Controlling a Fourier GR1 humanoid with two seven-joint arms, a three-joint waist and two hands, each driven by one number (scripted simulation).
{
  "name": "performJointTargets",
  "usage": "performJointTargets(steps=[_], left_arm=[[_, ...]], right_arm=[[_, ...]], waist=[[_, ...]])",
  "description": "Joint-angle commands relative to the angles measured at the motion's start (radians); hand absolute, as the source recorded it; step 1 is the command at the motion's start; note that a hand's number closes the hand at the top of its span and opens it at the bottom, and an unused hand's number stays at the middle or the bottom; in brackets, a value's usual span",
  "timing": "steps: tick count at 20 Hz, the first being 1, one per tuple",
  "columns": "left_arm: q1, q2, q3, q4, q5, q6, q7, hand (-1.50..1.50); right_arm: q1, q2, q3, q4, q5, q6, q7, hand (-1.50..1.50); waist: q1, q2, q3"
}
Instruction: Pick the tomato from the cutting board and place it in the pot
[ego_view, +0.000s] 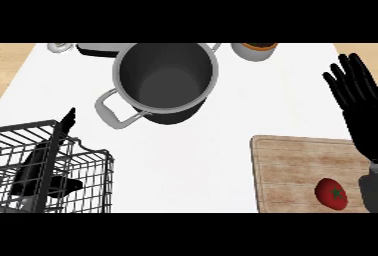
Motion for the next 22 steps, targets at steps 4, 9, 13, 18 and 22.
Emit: performJointTargets(steps=[4, 9, 13, 18, 22], left_arm=[[0.040, -0.123, -0.007, -0.030, 0.180, -0.081, 0.073, 0.00], [0.081, -0.196, -0.027, -0.092, 0.257, -0.102, 0.093, 0.00], [0.046, -0.236, -0.070, -0.141, 0.305, -0.136, 0.191, 0.00], [0.010, -0.236, -0.063, -0.142, 0.327, -0.137, 0.283, 0.00], [-0.046, -0.249, -0.048, -0.129, 0.324, -0.122, 0.319, 0.00]], right_arm=[[0.222, -0.127, -0.168, 0.078, 0.212, -0.162, -0.047, -1.50], [0.417, -0.208, -0.208, 0.349, 0.442, -0.346, 0.134, -1.50], [0.460, -0.186, -0.135, 0.381, 0.622, -0.485, 0.180, -1.50], [0.540, -0.247, -0.028, 0.166, 0.764, -0.448, 0.445, -1.50], [0.539, -0.295, -0.012, -0.053, 0.789, -0.362, 0.692, -1.50]], waist=[[-0.081, -0.004, 0.046], [-0.103, 0.049, 0.038], [-0.032, 0.015, 0.045], [-0.020, -0.001, 0.041], [-0.025, -0.003, 0.041]])
